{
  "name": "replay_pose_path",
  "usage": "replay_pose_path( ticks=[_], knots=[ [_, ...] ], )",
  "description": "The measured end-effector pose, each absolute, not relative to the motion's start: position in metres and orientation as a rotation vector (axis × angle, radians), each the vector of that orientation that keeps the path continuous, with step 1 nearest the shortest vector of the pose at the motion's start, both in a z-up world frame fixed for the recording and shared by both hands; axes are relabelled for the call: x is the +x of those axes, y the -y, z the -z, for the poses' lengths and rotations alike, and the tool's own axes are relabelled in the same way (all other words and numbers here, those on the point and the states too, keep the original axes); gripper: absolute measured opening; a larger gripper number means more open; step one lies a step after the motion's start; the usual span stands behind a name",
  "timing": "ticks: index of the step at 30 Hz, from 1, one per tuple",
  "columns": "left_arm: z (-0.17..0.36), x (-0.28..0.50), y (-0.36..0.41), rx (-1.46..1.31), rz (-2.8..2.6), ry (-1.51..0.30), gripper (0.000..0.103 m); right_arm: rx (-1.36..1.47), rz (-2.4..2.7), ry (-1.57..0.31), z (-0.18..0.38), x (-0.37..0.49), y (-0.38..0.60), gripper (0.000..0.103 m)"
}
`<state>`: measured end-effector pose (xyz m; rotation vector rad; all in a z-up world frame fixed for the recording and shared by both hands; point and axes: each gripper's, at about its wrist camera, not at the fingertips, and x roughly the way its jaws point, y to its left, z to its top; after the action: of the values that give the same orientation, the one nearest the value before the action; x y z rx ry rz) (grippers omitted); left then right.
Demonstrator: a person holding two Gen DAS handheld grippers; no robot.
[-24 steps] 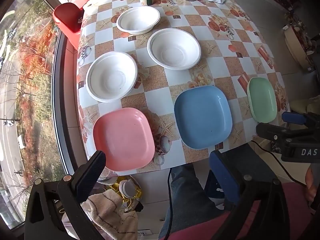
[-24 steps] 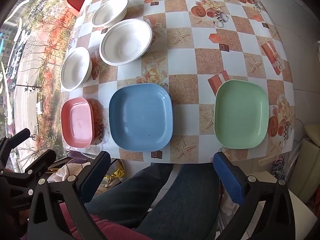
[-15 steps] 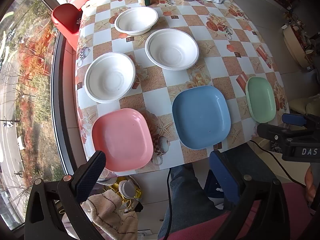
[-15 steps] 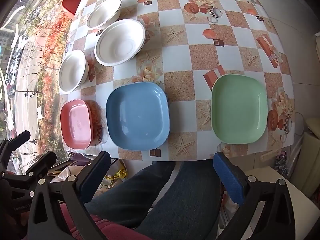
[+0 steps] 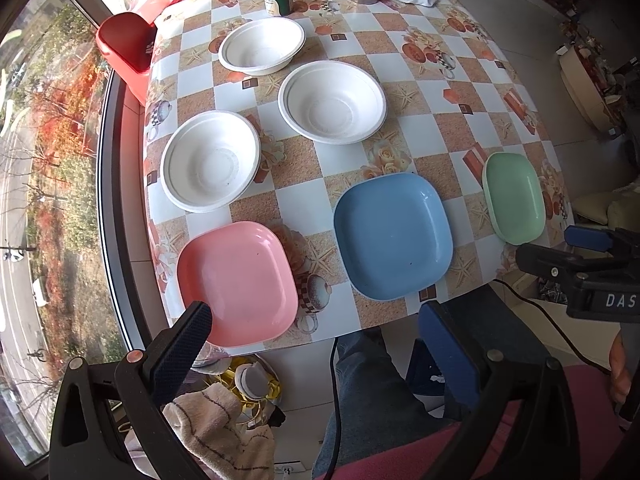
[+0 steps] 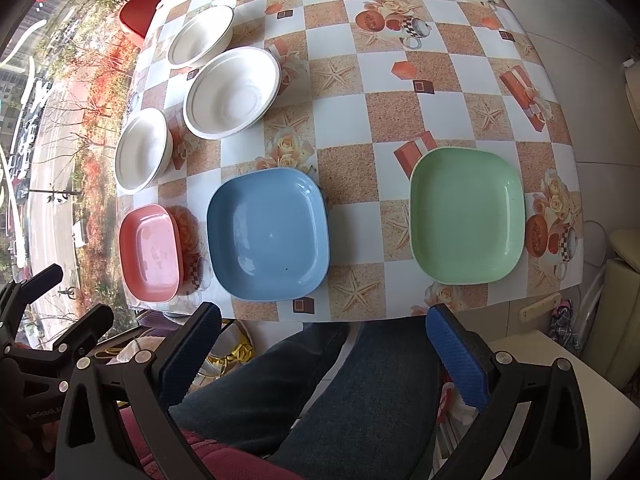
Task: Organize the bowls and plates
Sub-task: 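Move both grippers toward the rim of the blue square plate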
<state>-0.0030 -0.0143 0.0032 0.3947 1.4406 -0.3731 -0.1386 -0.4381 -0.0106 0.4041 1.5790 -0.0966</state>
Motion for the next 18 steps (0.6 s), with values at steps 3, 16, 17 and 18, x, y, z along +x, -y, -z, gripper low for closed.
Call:
replay_pose_path(
  ticks=[3,16,17,18],
  knots=[
    [-0.0035,-0.0022,0.0157,0.396,0.382,-1.440,0.103,0.407,0.105,-1.571,0.0089,-0.1394,0.4400,0.103],
    [-0.0062,0.0015,0.0201,0.378,0.438,-1.423,0.103,0.451,0.122,-1.555,0.0040,-0.1449,0.4456,0.103],
    [-0.0055,0.0015,0.0197,0.377,0.445,-1.430,0.103,0.454,0.122,-1.553,0.0038,-0.1454,0.4455,0.103],
    [-0.0045,0.0014,0.0194,0.374,0.453,-1.437,0.103,0.453,0.126,-1.555,0.0039,-0.1461,0.4450,0.103]
  ],
)
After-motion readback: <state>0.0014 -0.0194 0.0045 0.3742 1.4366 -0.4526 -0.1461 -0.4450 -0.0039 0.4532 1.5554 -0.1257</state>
